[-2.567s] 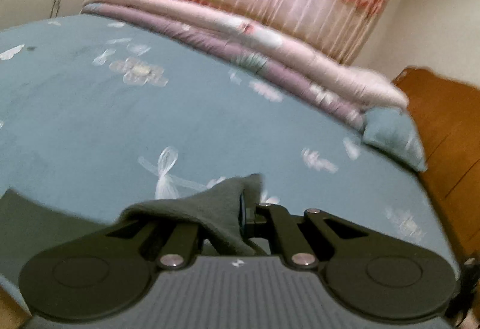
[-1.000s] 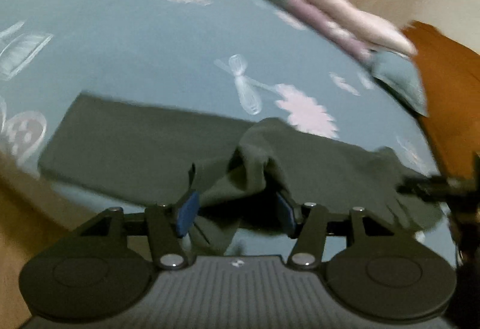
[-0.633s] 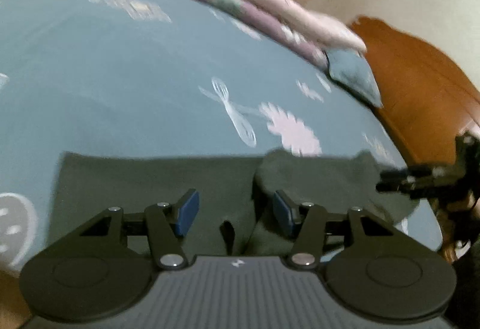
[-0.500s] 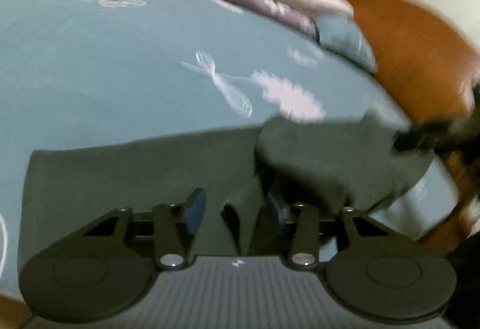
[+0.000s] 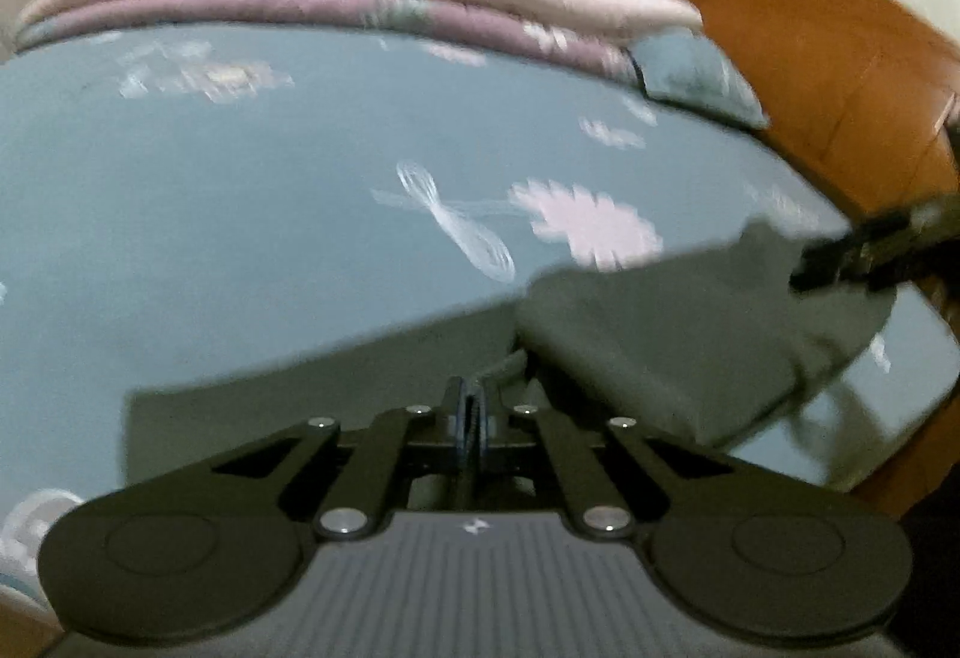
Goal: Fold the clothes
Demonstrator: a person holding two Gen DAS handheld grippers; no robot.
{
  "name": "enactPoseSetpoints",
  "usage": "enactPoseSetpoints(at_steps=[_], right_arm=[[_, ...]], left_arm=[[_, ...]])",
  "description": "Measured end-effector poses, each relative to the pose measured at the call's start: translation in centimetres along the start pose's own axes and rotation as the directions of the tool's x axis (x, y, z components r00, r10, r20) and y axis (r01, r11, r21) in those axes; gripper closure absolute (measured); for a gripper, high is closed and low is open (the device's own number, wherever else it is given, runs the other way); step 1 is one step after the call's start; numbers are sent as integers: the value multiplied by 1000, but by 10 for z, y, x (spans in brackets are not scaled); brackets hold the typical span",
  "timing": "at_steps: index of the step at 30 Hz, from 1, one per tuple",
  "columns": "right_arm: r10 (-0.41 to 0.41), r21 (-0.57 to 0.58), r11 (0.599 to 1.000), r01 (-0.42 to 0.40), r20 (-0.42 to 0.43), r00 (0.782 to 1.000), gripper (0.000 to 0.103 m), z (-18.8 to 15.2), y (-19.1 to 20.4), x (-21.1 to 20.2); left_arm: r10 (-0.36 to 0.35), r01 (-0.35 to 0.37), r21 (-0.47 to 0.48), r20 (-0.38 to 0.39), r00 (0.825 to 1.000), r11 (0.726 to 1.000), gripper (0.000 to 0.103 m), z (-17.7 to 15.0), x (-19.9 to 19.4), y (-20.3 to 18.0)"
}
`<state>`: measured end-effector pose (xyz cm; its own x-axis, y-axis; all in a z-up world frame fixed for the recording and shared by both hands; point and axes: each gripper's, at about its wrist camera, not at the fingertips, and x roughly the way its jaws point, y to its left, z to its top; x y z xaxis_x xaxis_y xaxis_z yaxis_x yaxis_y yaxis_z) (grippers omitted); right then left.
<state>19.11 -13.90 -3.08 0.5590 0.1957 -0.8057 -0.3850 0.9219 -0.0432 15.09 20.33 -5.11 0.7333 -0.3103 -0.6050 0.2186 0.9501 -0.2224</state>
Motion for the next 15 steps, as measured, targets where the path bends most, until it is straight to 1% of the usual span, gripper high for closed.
enactPoseSetpoints(at_steps=[3,5,6,7,9,10,11,13,15], right_arm=[[5,-5,1000,-5,1,1000,40,4,3,4],[11,-5,1000,-11,0,1000,40,6,4,6],[14,-5,1000,-14,0,1000,40,7,4,8],[14,-5,1000,-14,-1,1000,40,7,4,8],[15,-6,1000,-15,-3,1000,40,8,5,10],[16,-6,1000,-16,-4,1000,40,8,5,11],[16,-6,1000,-17,-5,1000,40,9,5,12],[18,-6,1000,-18,-7,1000,40,10,5,13],[19,-3,1000,-19,-15,1000,40,9,4,15]], left_arm=[[61,-61,-4,19,998,998,102,12,-12,18],[100,-100,-25,5,995,995,102,16,-14,32],[114,-114,-41,-15,993,993,101,18,-12,40],[142,-143,-72,-28,990,987,98,18,-10,47],[160,-163,-142,-35,987,976,97,15,-10,61],[175,-177,-169,-27,984,970,93,14,-13,66],[195,-194,-194,-16,981,962,87,12,-15,69],[218,-212,-249,-3,976,945,80,7,-21,74],[228,-219,-322,-8,974,921,78,1,-25,79]])
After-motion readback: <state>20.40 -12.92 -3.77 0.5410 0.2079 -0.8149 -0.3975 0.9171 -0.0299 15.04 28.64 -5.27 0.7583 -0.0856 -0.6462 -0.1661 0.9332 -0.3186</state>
